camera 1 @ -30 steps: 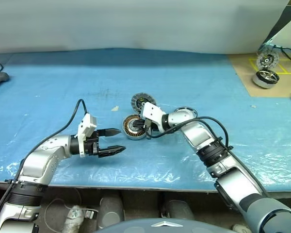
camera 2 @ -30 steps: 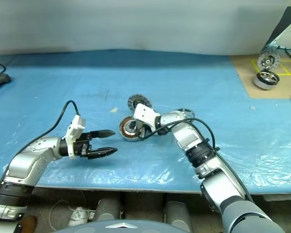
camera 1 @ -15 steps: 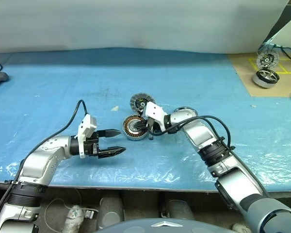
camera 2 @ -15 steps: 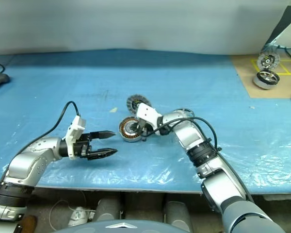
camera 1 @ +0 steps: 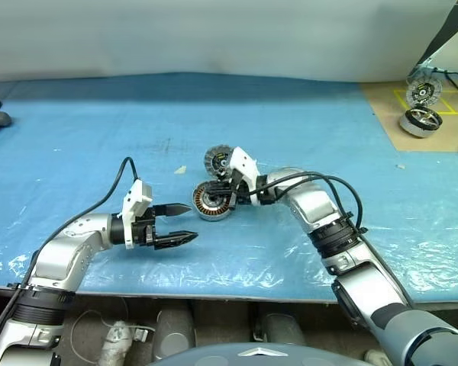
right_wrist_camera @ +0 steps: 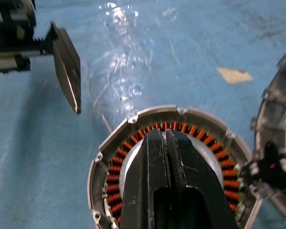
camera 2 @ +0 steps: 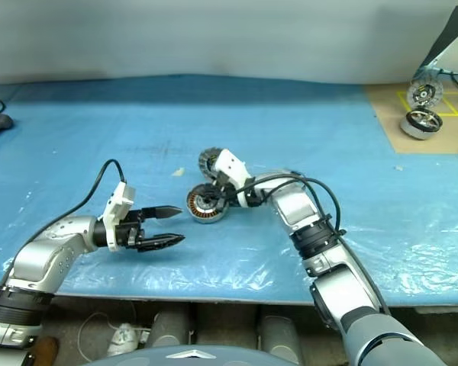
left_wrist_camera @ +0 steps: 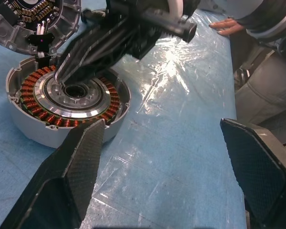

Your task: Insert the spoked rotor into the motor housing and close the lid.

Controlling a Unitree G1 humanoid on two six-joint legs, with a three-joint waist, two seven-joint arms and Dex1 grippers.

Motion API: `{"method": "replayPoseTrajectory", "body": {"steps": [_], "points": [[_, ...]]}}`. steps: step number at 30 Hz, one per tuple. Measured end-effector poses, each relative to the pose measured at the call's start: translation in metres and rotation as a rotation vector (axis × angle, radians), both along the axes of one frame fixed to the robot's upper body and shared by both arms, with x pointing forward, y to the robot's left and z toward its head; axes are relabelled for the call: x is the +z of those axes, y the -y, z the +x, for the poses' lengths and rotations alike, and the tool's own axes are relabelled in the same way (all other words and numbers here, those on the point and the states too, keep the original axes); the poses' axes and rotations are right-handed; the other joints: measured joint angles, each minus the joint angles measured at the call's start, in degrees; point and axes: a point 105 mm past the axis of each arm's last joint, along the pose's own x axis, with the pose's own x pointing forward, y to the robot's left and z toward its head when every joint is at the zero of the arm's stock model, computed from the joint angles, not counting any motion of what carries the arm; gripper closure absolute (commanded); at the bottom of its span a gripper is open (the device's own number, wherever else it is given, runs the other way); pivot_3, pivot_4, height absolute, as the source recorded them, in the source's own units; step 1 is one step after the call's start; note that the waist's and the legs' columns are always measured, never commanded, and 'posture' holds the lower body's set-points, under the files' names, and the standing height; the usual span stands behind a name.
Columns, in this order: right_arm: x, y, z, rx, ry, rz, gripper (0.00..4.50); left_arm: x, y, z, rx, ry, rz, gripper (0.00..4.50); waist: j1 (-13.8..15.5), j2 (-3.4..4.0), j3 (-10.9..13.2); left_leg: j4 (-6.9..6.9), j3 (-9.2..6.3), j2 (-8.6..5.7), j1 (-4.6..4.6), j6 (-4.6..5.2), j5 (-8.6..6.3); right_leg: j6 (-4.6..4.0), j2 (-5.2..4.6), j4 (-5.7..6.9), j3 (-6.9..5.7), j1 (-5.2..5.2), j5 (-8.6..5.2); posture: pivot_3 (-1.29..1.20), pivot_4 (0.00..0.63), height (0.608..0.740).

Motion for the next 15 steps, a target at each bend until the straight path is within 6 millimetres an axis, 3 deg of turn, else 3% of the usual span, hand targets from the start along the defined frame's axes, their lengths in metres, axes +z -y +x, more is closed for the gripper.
{"method": "replayPoseTrajectory", "body": {"steps": [6, 11, 15], "points": [[-0.005, 0.002, 0.003, 0.012, 0.097, -0.06, 4.39, 0.0, 0.0, 0.0, -0.001, 0.0, 0.001, 0.36, 0.0, 0.0, 0.0, 0.01, 0.01, -0.01, 0.17, 0.0, 0.0, 0.0, -0.01, 0.01, 0.03, 0.16, 0.0, 0.0, 0.15, 0.74], [-0.002, 0.009, 0.001, -0.032, 0.012, 0.012, 4.39, 0.0, 0.0, -0.001, -0.001, -0.004, -0.001, 0.36, 0.0, 0.0, 0.0, 0.02, 0.01, -0.01, 0.14, 0.01, 0.0, 0.0, -0.01, 0.0, 0.04, 0.16, 0.0, 0.0, 0.15, 0.74], [0.027, 0.03, -0.013, -0.028, -0.012, 0.092, 4.39, 0.007, 0.005, -0.004, -0.023, -0.02, -0.043, 0.36, 0.4, 0.0, 0.0, 0.03, -0.02, -0.02, -0.07, 0.01, 0.0, 0.21, -0.01, -0.04, -0.03, 0.02, 0.13, 0.0, 0.15, 0.74]]}}
